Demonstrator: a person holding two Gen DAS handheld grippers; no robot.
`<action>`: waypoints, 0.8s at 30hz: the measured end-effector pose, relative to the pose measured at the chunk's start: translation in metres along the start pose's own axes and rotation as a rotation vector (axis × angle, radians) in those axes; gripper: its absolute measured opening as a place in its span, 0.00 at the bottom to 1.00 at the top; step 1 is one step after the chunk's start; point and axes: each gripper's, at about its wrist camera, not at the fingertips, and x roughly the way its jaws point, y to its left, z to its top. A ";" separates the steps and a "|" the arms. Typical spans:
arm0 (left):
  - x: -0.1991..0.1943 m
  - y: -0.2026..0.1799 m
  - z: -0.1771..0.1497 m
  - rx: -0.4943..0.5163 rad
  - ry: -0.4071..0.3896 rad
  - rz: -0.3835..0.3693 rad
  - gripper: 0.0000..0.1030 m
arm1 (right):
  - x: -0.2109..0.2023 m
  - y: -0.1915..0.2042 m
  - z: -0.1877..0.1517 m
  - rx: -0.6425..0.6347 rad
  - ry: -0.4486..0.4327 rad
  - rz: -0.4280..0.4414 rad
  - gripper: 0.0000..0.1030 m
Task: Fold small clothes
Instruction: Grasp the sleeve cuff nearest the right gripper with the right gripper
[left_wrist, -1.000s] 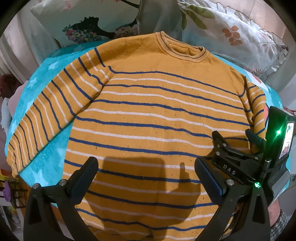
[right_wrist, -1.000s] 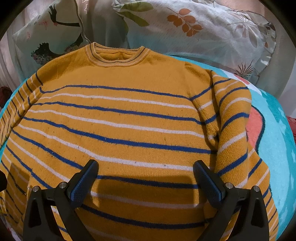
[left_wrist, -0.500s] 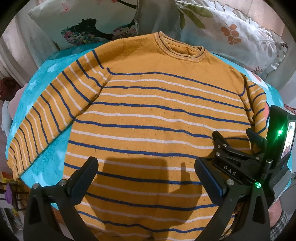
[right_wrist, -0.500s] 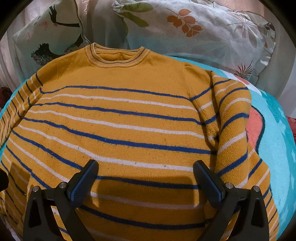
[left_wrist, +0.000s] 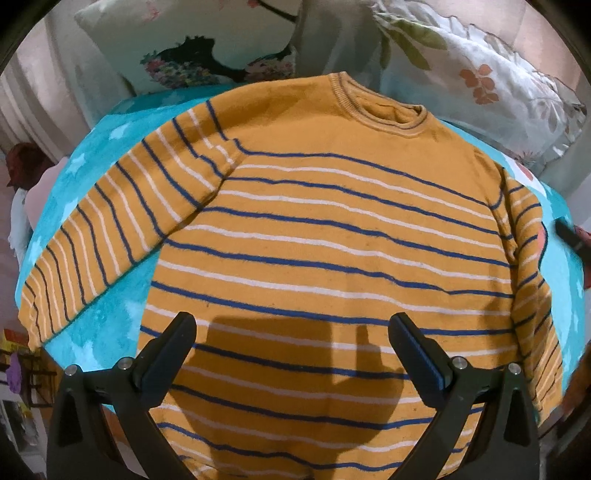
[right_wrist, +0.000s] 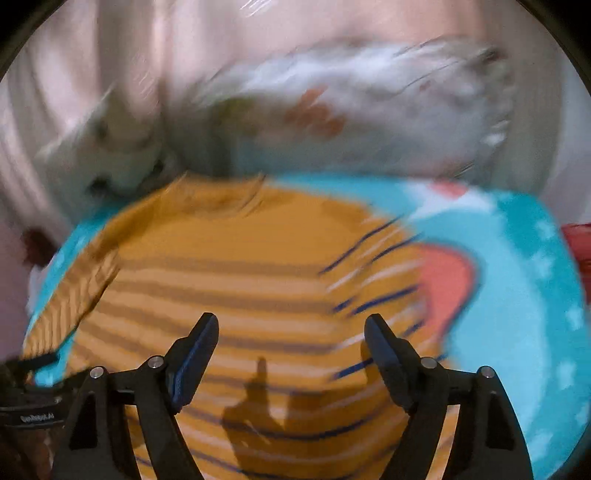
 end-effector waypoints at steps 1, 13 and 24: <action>0.001 0.001 -0.001 -0.007 0.005 0.003 1.00 | 0.005 -0.019 0.006 0.021 0.009 -0.045 0.89; -0.007 -0.001 -0.016 -0.017 0.022 0.067 1.00 | 0.068 -0.113 0.015 0.296 0.079 0.143 0.89; -0.021 -0.005 -0.024 -0.050 0.010 0.090 1.00 | 0.105 -0.080 0.034 0.105 0.265 0.252 0.09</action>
